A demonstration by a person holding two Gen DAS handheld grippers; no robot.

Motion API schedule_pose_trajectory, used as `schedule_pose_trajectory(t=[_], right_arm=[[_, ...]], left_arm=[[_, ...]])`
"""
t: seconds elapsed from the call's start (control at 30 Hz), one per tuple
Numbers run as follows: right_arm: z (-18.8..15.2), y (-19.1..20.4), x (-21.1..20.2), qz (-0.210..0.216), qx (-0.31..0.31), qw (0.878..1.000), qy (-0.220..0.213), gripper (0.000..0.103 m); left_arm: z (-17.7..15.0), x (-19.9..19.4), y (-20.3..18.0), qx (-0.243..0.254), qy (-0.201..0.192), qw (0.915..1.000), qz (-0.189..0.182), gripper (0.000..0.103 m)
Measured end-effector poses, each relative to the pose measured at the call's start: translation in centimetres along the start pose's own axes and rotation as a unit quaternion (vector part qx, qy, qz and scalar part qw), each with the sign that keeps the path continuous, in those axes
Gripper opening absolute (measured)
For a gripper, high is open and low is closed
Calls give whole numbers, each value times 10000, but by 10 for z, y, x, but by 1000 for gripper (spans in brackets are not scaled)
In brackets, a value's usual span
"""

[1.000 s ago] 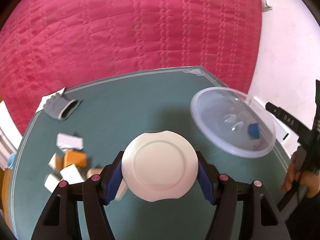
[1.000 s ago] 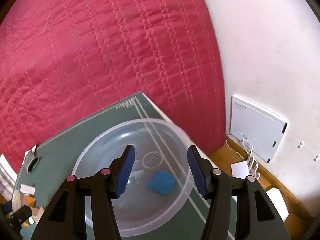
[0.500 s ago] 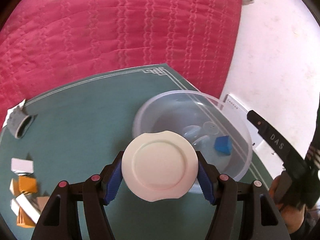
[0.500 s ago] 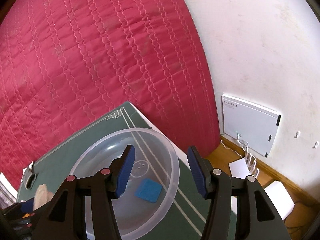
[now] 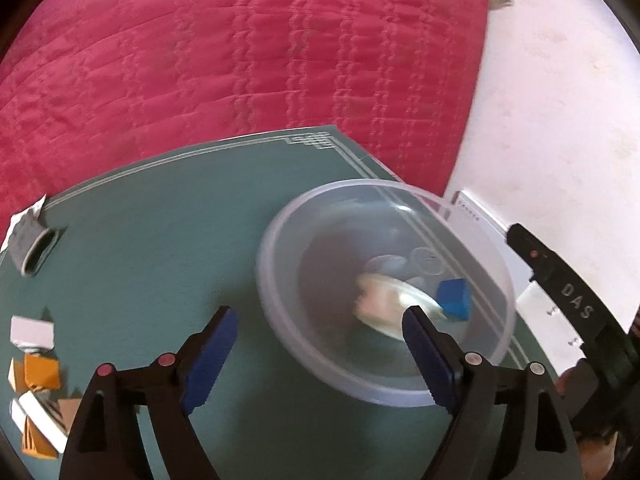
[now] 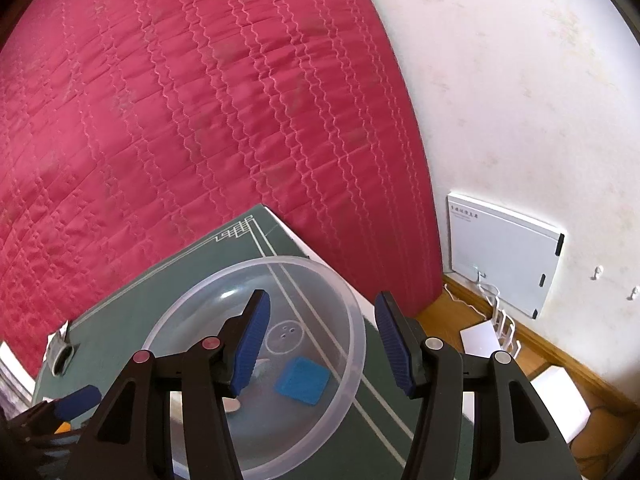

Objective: Organize rigid objects
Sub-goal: 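Carry the white plate into the clear bowl and open the left tool, then grasp the orange tiger-striped triangle with the left tool while the right tool returns to the pile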

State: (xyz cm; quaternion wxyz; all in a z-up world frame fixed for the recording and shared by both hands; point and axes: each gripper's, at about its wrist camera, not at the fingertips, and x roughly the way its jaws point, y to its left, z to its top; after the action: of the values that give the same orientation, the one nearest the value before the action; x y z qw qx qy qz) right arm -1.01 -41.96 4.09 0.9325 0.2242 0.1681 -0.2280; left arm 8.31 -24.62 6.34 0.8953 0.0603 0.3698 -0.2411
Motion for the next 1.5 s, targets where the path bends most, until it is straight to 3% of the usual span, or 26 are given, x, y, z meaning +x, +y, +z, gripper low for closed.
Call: schedule_pose_trajectory(t=[0.5,0.8,1.2,1.5], right_arm=[[-6,12,-3,269,-256,9993,34,56],[-16,31,-6,686,-721,9950,85,60],[-34,64,-18,1293,-1358,9818,289,60],[-56,95,-33,1911,-1870,9616,619,60]], left_arm=[[-17,-29,32,-156,-209,9972,701,93],[-28,-45,67,-409,-282,9930,1074,95],[-63,-77,140,-1029,-248,9787,1758,95],[-89,-97,192,-1502,-199,9629,2232,95]])
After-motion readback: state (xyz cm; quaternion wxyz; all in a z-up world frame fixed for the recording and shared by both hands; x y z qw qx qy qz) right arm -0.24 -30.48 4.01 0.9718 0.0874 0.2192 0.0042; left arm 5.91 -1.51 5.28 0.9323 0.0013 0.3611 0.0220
